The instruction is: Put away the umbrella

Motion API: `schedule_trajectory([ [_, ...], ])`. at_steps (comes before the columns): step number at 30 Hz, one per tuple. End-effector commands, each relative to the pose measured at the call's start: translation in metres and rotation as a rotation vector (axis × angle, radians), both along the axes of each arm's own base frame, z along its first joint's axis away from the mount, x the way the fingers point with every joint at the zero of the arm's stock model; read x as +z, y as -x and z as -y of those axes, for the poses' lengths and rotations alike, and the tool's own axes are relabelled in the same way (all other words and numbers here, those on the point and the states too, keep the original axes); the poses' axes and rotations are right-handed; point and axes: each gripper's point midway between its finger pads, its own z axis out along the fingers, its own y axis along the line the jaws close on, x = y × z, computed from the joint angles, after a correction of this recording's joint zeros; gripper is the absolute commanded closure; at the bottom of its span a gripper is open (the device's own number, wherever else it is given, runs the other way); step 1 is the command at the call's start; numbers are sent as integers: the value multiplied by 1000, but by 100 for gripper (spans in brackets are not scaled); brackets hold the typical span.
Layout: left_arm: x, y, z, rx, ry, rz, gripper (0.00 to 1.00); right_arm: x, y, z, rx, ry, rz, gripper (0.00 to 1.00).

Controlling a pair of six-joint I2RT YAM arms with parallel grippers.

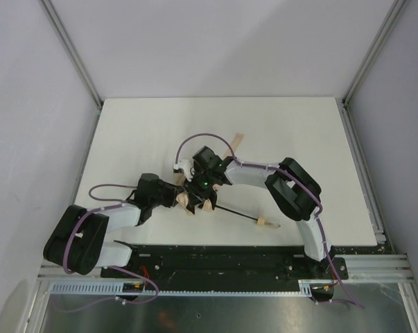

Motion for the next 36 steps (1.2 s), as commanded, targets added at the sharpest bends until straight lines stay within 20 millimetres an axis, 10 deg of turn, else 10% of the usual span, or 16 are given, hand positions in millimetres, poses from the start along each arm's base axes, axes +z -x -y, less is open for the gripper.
schedule_trajectory([
  [1, -51, 37, -35, -85, -268, -83, 100, 10, 22, 25, -142, 134, -91, 63],
  [4, -54, 48, -34, -110, -259, -138, 100, 41, 1, 29, -245, 110, 31, 16],
  [6, -53, 54, -32, -124, -248, -182, 100, 59, -5, 31, -283, 88, 144, 4],
  [13, -47, 70, -29, -157, -203, -338, 100, 74, 3, 38, -291, 77, 586, 1],
  [21, -57, 80, -34, -175, -233, -462, 100, 63, 12, -5, -234, 96, 866, 3],
  [27, -61, 86, -36, -192, -244, -502, 100, 34, -10, -14, -282, 157, 901, 18],
  [36, -54, 79, -26, -240, -216, -487, 100, -37, -6, 19, -274, 307, 633, 92],
])
